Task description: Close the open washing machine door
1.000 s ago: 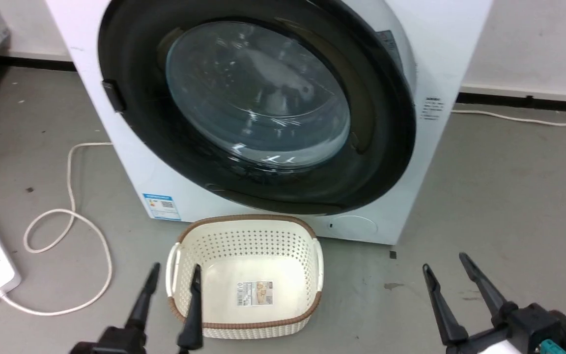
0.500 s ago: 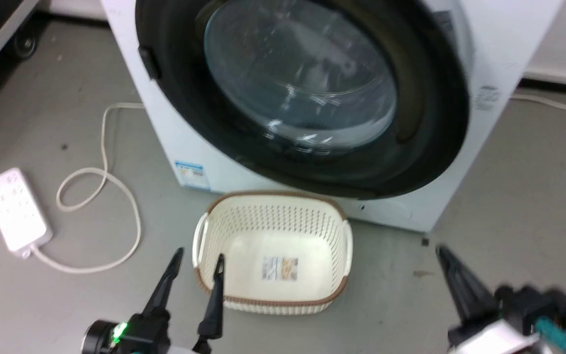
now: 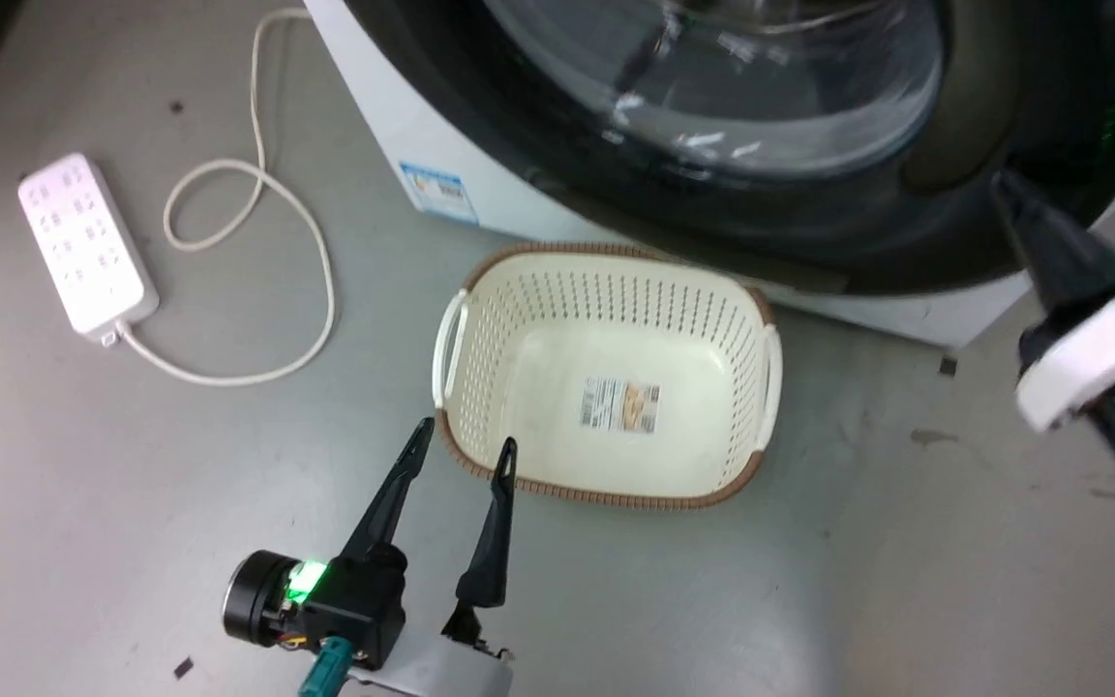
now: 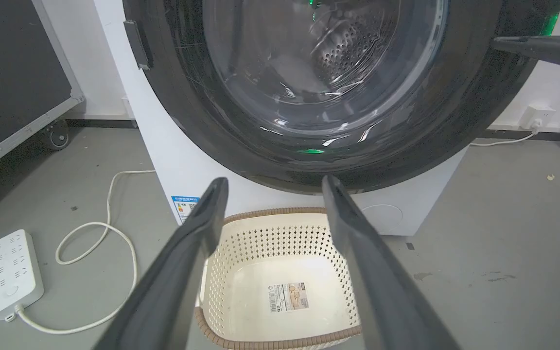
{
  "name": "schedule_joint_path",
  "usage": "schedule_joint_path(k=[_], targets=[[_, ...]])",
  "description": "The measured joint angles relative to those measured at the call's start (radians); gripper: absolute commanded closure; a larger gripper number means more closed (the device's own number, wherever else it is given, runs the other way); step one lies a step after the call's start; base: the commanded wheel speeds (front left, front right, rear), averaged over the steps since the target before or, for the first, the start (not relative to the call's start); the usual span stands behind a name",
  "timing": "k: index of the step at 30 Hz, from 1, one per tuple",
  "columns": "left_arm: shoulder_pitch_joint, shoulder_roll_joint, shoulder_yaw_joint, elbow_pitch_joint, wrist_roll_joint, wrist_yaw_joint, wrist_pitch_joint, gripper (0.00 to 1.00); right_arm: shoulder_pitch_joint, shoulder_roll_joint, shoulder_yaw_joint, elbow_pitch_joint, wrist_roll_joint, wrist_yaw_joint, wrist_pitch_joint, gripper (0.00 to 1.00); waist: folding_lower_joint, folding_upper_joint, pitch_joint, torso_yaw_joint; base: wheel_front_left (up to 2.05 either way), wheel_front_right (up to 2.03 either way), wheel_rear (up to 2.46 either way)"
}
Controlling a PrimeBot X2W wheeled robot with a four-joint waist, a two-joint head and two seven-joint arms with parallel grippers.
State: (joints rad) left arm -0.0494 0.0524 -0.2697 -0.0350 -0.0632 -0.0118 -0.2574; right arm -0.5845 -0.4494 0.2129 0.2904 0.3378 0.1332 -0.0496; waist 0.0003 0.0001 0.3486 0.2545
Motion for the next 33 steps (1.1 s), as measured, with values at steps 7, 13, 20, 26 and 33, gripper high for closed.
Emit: schedule_joint_path(k=[7, 13, 20, 26, 33], targets=[[-0.03, -0.001, -0.024, 0.003, -0.003, 0.019, 0.0, 0.0, -0.154, -0.029, 0.019, 0.134, 0.05, -0.002, 0.034, 1.0, -0.0001, 0.0, 0.044, 0.002, 0.0, 0.0, 0.0], [-0.056, -0.001, -0.041, 0.011, -0.005, 0.028, 0.0, 0.0, -0.242, -0.018, 0.027, 0.229, 0.078, 0.008, 0.026, 1.0, -0.0001, 0.0, 0.06, -0.001, 0.0, 0.0, 0.0], [-0.067, -0.002, -0.039, 0.019, -0.012, 0.036, 0.0, 0.0, -0.27, 0.012, 0.043, 0.317, 0.079, 0.009, -0.021, 1.0, -0.0002, 0.0, 0.047, -0.015, 0.0, 0.0, 0.0], [-0.064, -0.002, -0.01, 0.033, -0.02, 0.034, 0.0, 0.0, -0.239, 0.017, 0.082, 0.328, 0.096, 0.003, -0.127, 0.0, -0.0003, 0.0, -0.012, -0.036, 0.0, 0.0, 0.0], [-0.018, 0.0, 0.032, 0.057, -0.019, 0.017, 0.0, 0.0, -0.033, 0.059, 0.033, 0.281, 0.072, -0.002, -0.194, 0.0, -0.0005, 0.0, -0.119, -0.08, 0.0, 0.0, 0.0]])
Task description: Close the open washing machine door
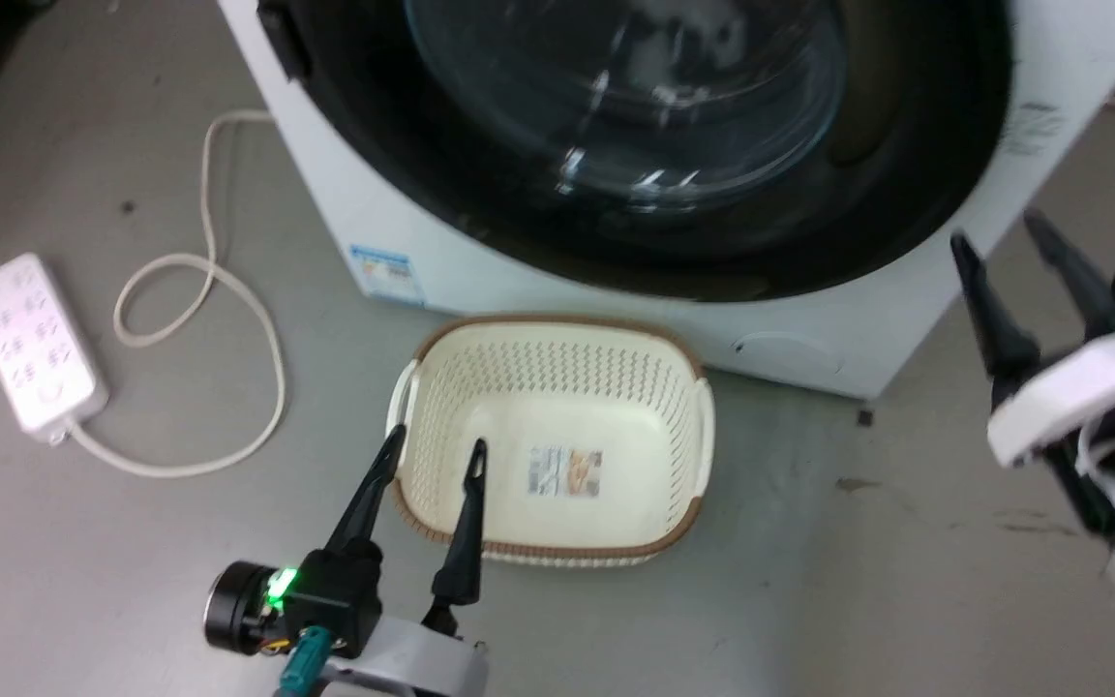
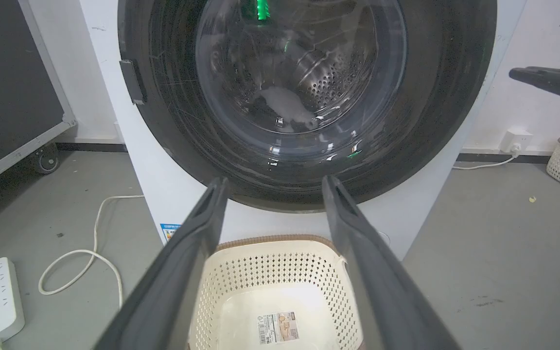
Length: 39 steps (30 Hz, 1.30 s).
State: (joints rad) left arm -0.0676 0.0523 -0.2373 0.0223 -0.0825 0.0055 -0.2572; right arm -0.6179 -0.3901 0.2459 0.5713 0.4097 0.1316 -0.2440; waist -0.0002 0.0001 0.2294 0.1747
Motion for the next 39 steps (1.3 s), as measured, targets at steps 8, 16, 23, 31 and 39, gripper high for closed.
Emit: schedule_joint_path(k=[8, 16, 23, 31, 39], targets=[[0.07, 0.004, 0.077, 0.027, -0.025, -0.026, 0.0, 0.0, 0.267, 0.146, -0.186, -0.166, -0.144, 0.0, -0.013, 0.0, -0.0001, 0.0, -0.125, -0.074, 0.0, 0.0, 0.0], [0.114, 0.004, 0.113, 0.038, -0.044, -0.048, 0.0, 0.0, 0.52, 0.295, -0.301, -0.39, -0.276, 0.0, -0.013, 0.0, 0.0, 0.0, -0.205, -0.134, 0.0, 0.0, 0.0], [0.129, 0.002, 0.115, 0.067, -0.051, -0.061, 0.0, 0.0, 0.655, 0.332, -0.309, -0.459, -0.331, 0.0, -0.013, 0.0, 0.0001, 0.0, -0.227, -0.152, 0.0, 0.0, 0.0], [0.129, 0.001, 0.117, 0.067, -0.051, -0.061, 0.0, 0.0, 0.657, 0.335, -0.303, -0.462, -0.318, 0.0, -0.013, 0.0, 0.0002, 0.0, -0.23, -0.149, 0.0, 0.0, 0.0], [0.129, 0.001, 0.118, 0.067, -0.051, -0.061, 0.004, 1.0, 0.656, 0.335, -0.303, -0.461, -0.316, 0.0, -0.012, 1.0, 0.0003, 0.0, -0.23, -0.149, 0.0, 0.0, 0.0]])
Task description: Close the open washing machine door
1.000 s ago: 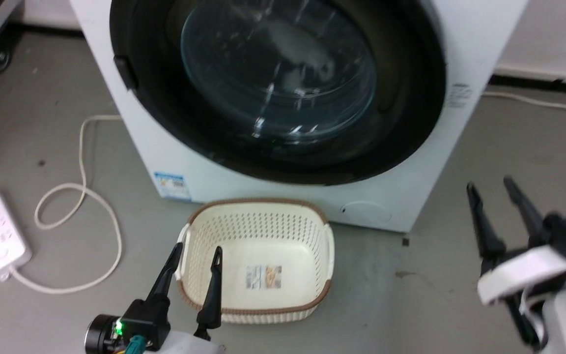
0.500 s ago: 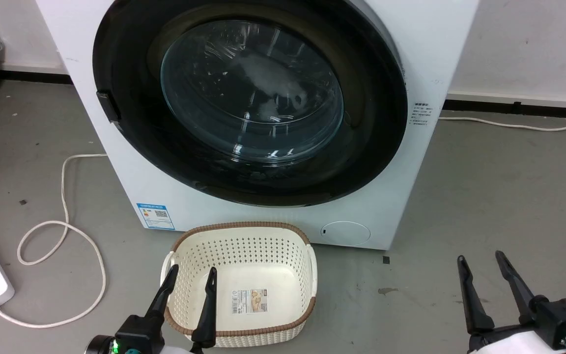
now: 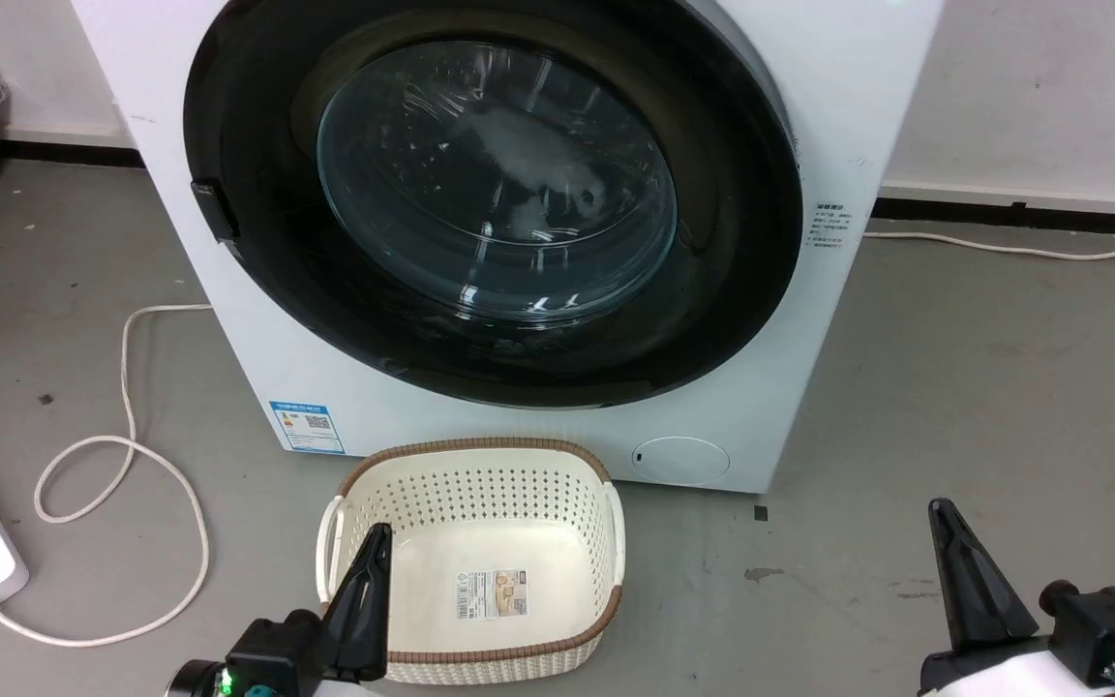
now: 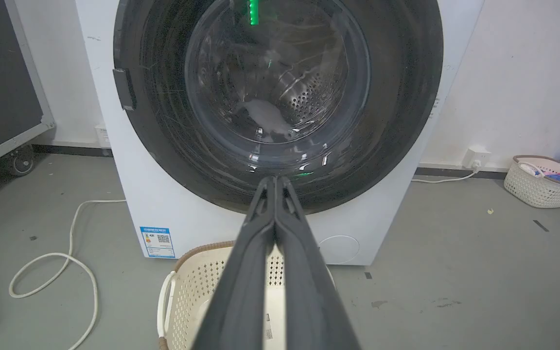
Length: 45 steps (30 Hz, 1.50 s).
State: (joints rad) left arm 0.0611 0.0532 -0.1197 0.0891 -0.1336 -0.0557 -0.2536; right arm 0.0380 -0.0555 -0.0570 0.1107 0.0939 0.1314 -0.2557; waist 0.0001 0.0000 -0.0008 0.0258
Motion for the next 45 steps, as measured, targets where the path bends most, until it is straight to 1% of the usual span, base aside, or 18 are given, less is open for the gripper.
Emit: schedule_joint_path(k=[15, 45], targets=[[0.0, 0.0, 0.012, -0.007, 0.012, 0.002, 0.032, 1.0, 0.0, 0.0, 0.006, -0.008, -0.006, 0.0, 0.033, 1.0, 0.0, 0.0, 0.0, -0.003, 0.0, 0.0, 0.0], [-0.016, -0.001, 0.044, -0.032, 0.046, 0.019, 0.1, 1.0, -0.003, 0.0, 0.022, -0.039, -0.033, 0.0, 0.097, 1.0, 0.0, 0.0, 0.0, -0.01, 0.0, 0.0, 0.0]])
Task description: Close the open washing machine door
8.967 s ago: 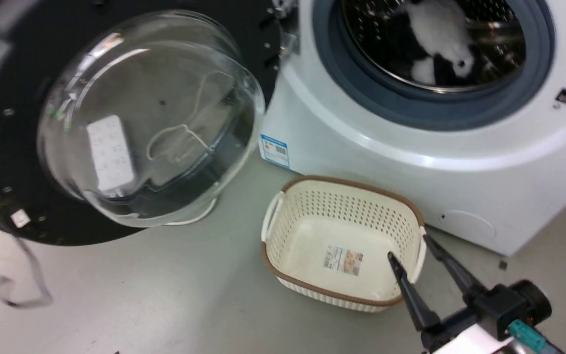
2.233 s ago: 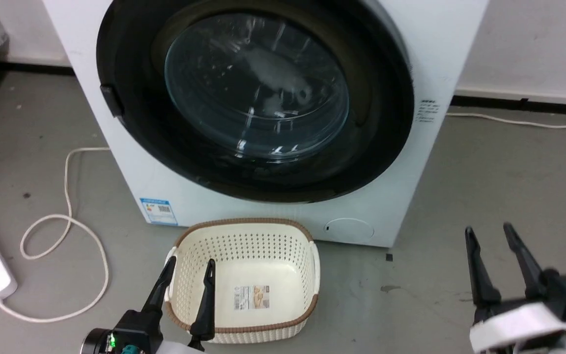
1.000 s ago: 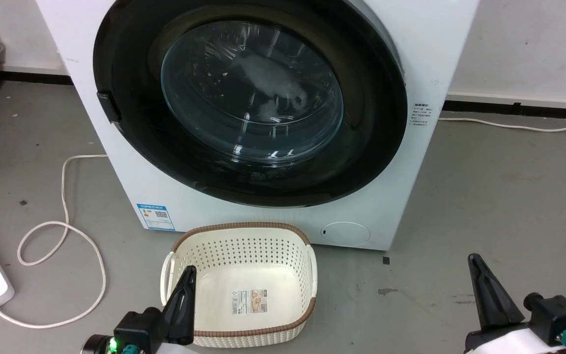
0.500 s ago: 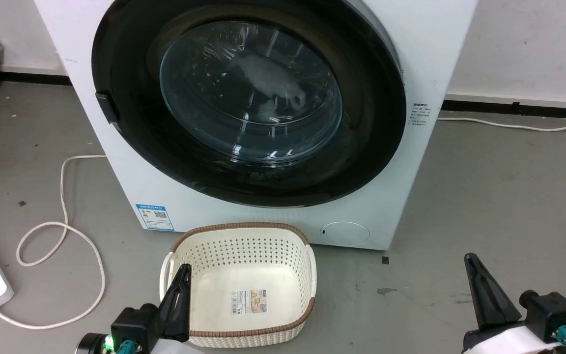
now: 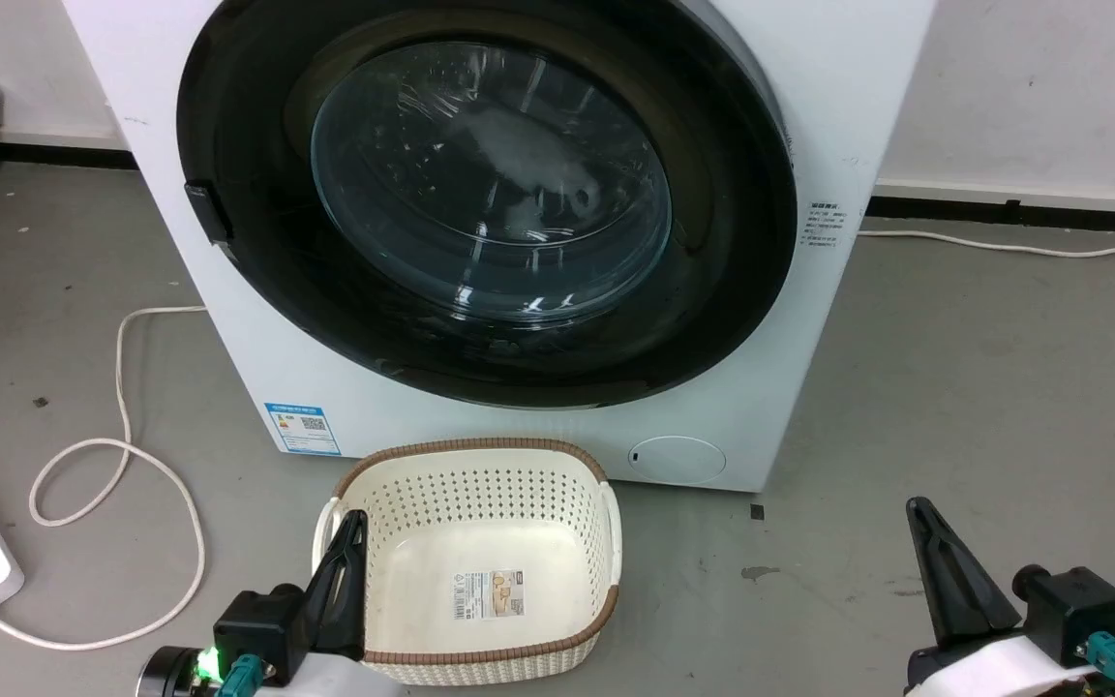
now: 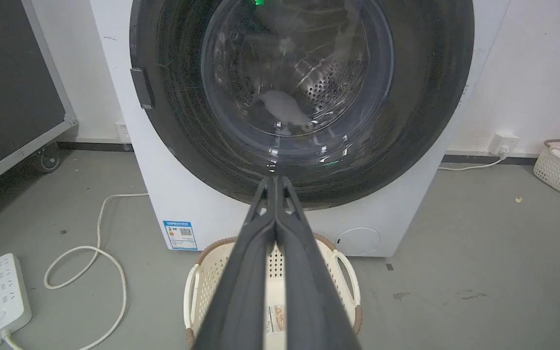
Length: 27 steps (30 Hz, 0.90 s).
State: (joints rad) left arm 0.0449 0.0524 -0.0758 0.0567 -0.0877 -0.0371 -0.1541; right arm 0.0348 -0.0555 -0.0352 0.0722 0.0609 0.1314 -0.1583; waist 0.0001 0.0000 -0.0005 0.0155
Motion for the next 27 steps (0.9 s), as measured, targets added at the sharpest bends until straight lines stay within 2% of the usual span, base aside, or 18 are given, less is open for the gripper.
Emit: schedule_joint_path(k=[27], targets=[[-0.007, 0.0, 0.028, -0.019, 0.033, 0.012, 0.057, 1.0, -0.008, 0.0, 0.012, -0.022, -0.019, 0.0, 0.06, 1.0, 0.0, 0.0, 0.0, -0.006, 0.0, 0.0, 0.0]])
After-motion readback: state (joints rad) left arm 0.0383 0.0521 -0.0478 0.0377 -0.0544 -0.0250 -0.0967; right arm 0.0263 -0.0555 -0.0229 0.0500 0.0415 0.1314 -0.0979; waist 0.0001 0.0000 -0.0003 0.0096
